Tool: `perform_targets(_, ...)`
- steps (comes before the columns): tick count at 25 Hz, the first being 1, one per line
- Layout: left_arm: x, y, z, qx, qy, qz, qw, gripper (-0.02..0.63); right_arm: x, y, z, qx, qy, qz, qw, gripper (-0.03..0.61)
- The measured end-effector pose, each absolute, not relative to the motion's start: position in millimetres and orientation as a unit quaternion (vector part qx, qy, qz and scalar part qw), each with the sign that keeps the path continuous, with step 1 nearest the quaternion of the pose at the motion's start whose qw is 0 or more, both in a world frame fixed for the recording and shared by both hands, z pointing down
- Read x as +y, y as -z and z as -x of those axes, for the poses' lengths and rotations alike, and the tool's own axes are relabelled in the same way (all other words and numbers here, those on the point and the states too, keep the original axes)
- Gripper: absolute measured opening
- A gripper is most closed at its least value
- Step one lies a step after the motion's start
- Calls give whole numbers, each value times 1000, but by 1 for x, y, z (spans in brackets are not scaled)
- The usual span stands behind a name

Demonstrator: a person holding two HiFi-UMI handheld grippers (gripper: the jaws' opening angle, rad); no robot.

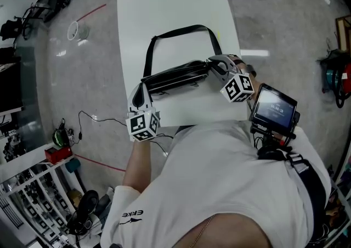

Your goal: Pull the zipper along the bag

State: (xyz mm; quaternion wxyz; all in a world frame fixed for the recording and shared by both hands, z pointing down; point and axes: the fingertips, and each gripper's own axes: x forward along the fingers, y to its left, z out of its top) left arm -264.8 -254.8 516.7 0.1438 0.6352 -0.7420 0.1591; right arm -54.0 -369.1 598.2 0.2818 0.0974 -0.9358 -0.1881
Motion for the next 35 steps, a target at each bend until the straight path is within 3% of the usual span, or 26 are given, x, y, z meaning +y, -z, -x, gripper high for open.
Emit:
perform_targets(9,-242,-514,272,-741,-157,-637,142,3,-354,-578,63,-928,247,-165,226,57)
perform_targets(13,-219,-513,280,-739,-156,-641,140,3,-330,-579,71,-916,272,-166,245,54)
perform_targets(16,-210,-513,283,-737,-157,-643,138,3,-318,-577,74,-910,286,-166,248,18)
perform_targets(35,-249,-523,270,-719,-157,-668,109,3,-353,-570,59,-871,267,-282,301,15)
